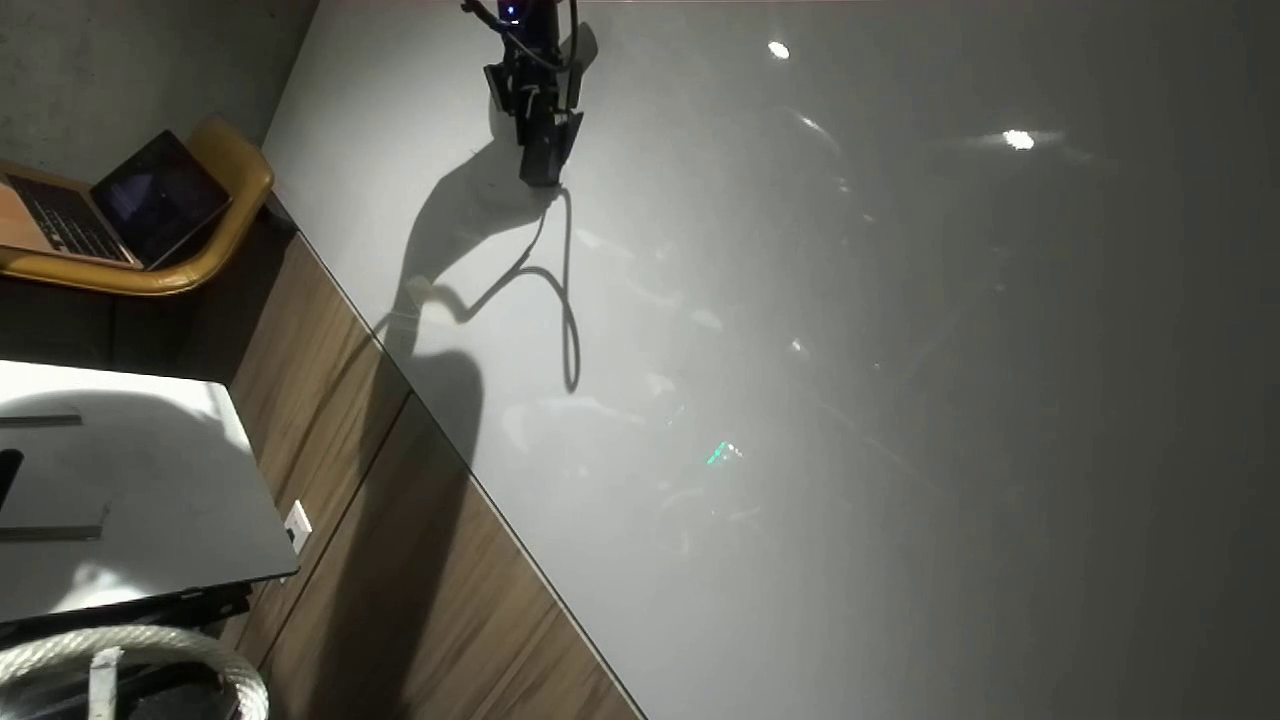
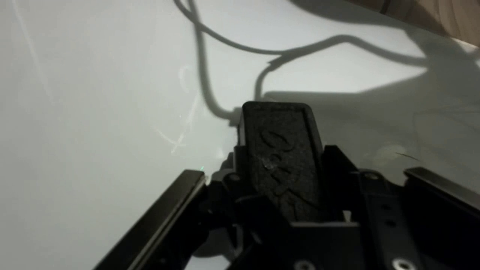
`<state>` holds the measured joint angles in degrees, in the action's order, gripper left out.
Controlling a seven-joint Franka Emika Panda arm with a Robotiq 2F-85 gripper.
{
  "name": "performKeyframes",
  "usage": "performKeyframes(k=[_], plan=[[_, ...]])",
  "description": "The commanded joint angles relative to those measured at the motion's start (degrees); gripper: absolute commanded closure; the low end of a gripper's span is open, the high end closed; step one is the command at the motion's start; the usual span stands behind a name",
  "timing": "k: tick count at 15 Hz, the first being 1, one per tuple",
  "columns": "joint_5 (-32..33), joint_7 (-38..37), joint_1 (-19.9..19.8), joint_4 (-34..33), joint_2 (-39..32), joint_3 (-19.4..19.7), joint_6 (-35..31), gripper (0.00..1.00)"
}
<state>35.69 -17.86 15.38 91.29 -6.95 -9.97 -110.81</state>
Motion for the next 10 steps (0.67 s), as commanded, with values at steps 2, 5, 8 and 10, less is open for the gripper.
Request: performKeyframes(k=[2, 5, 8, 10], plan=[[1.09, -0.37, -0.27, -0.91, -3.49, 0.01, -3.3, 0.72], [1.44, -1.25, 1.35, -2.36, -6.51, -0.88, -2.68, 0.72], [2.31, -2.05, 4.08, -5.39, -10.3, -1.63, -1.67, 0.72], [2.89, -2.41, 6.16, -7.58, -12.95, -1.75, -1.1, 0.72]])
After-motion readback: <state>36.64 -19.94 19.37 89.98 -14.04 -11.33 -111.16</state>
